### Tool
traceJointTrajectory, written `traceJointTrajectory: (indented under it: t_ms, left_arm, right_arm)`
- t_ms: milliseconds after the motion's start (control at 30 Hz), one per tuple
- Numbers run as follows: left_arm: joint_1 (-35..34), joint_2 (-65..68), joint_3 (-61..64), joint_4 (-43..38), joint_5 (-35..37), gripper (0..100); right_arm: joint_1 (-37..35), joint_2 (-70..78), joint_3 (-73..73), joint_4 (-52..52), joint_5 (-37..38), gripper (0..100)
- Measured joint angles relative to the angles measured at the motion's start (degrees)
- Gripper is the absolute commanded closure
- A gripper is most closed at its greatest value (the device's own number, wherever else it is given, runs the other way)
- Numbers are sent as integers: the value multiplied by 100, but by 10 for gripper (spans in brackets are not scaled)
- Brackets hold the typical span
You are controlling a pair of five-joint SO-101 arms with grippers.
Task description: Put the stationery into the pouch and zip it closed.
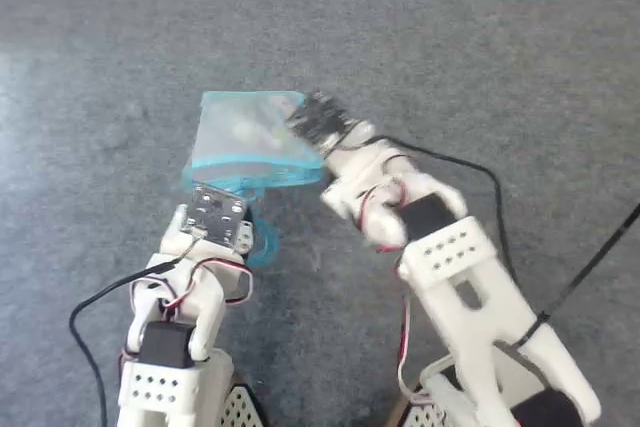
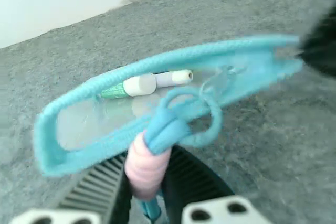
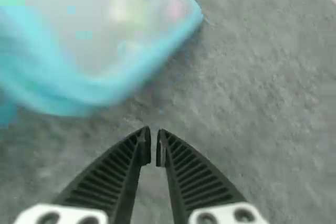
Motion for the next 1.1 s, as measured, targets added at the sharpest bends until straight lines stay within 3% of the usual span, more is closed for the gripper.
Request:
traceJointTrajectory:
  t_ms: [300,500,767,900,1100]
  left_arm:
    - [-44,0,0,0,0,991]
    - [-44,0,0,0,9,991]
    - [-44,0,0,0,9,991]
    - [-44,0,0,0,9,991]
    - [-44,0,0,0,9,991]
  right_arm:
    - [211,9,0,141,9,949]
    - [-1037,9,0,466,35,758]
    - [-1380,-598,589,466,299,765]
    - [-1670,-1389,1081,-18,343,764]
    - [-1697,-1222,1073,-457,360,764]
